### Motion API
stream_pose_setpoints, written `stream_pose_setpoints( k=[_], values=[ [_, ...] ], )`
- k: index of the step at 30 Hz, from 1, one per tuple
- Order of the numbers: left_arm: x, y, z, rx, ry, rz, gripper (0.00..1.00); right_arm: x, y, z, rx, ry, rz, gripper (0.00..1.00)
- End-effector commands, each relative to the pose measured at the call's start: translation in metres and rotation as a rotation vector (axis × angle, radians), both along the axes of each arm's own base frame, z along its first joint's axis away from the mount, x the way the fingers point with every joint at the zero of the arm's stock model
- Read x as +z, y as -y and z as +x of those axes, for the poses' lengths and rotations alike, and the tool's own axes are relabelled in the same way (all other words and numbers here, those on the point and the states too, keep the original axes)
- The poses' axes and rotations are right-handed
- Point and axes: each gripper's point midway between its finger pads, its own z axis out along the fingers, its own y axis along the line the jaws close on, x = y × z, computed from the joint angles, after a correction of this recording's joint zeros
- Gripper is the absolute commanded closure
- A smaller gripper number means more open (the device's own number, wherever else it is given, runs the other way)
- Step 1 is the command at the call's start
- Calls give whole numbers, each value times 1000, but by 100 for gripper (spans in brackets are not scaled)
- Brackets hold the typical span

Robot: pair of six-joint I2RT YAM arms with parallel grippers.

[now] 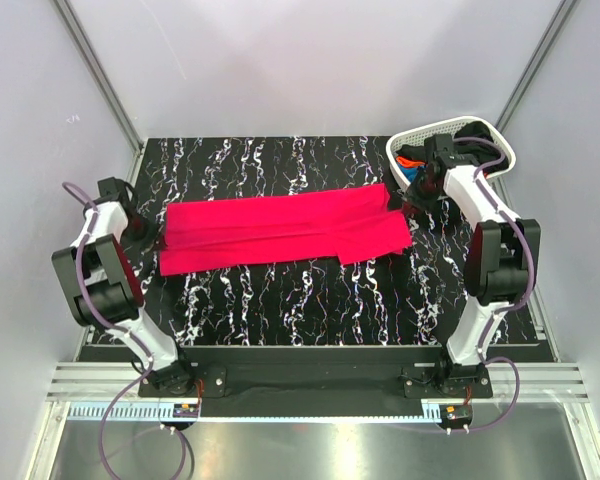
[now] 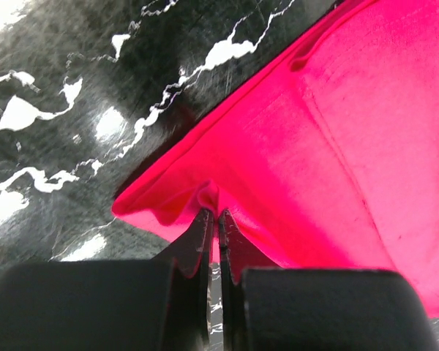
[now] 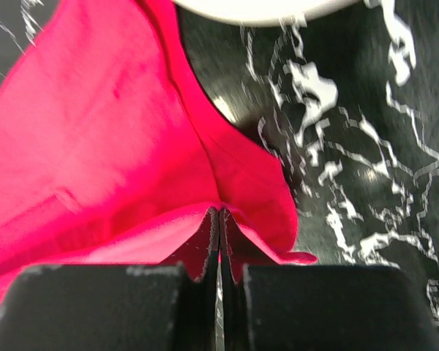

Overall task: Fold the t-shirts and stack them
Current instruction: Fold the tshirt

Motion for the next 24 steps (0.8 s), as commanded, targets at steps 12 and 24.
stream_pose_setpoints(
  k=[12, 24],
  values=[
    [2, -15, 51, -23, 67, 4, 100, -5, 4, 46, -5, 42, -52, 100],
    [-9, -16, 62, -12, 54, -24, 100, -17, 7, 55, 14, 25, -81, 100]
  ],
)
